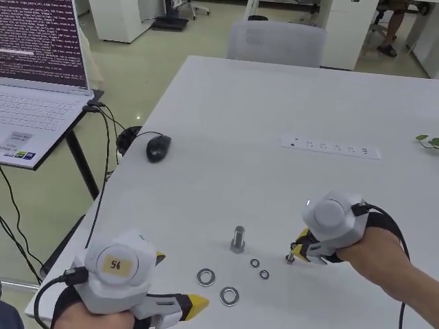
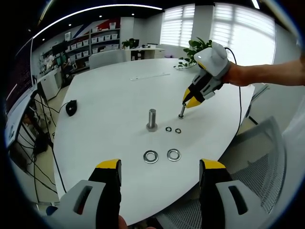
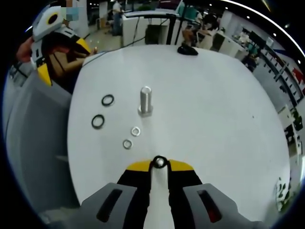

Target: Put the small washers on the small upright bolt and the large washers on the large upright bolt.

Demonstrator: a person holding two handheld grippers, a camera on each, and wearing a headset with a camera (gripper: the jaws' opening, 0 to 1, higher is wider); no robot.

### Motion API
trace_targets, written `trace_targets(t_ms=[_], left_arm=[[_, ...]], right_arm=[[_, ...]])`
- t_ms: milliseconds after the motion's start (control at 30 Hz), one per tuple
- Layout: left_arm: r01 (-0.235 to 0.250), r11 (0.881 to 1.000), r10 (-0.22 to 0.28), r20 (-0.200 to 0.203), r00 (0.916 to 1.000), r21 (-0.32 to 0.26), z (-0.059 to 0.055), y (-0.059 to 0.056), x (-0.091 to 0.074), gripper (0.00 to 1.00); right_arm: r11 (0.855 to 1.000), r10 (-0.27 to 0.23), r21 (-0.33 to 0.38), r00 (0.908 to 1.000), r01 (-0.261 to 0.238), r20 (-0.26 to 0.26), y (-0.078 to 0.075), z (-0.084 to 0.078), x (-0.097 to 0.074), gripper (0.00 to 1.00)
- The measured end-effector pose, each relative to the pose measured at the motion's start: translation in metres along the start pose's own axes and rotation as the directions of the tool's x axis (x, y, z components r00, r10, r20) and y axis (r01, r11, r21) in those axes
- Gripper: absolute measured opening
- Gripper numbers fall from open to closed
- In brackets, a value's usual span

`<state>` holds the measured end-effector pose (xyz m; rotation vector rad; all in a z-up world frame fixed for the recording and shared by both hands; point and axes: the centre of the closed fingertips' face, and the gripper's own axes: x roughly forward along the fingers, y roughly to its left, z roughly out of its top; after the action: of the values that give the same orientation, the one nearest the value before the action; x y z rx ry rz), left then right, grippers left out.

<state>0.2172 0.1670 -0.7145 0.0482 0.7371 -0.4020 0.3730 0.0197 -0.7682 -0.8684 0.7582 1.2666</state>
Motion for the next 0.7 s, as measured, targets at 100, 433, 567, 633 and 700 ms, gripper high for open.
trace_targets(t_ms=[100, 433, 567, 633, 700], left_arm=[[-0.002, 1.0, 0.002, 0.001, 1.0, -0.006, -0.001, 0.001, 0.0, 0.66], [-0.005, 1.0, 0.005, 0.0, 1.0, -0.004, -0.001, 0.001, -0.001, 0.66], [-0.008, 1.0, 0.008, 0.001, 1.0, -0.008, -0.002, 0.002, -0.002, 0.66], [-0.008, 1.0, 0.008, 0.001, 1.0, -0.01, -0.002, 0.002, -0.002, 0.66], [-0.009, 1.0, 0.009, 0.001, 1.0, -0.01, -0.003, 0.002, -0.002, 0.66]], right_arm=[[1.0, 0.001, 0.001, 1.0, -0.001, -0.01, 0.0, -0.002, 0.002, 0.14], [1.0, 0.02, 0.018, 0.9995, -0.019, -0.025, 0.001, -0.011, 0.015, 0.14], [0.998, 0.03, 0.062, 0.9994, -0.029, -0.018, 0.003, -0.015, 0.017, 0.16], [0.997, 0.032, 0.075, 0.9994, -0.03, -0.015, 0.004, -0.018, 0.018, 0.16], [0.996, 0.034, 0.087, 0.9991, -0.032, -0.024, 0.006, -0.025, 0.019, 0.16]])
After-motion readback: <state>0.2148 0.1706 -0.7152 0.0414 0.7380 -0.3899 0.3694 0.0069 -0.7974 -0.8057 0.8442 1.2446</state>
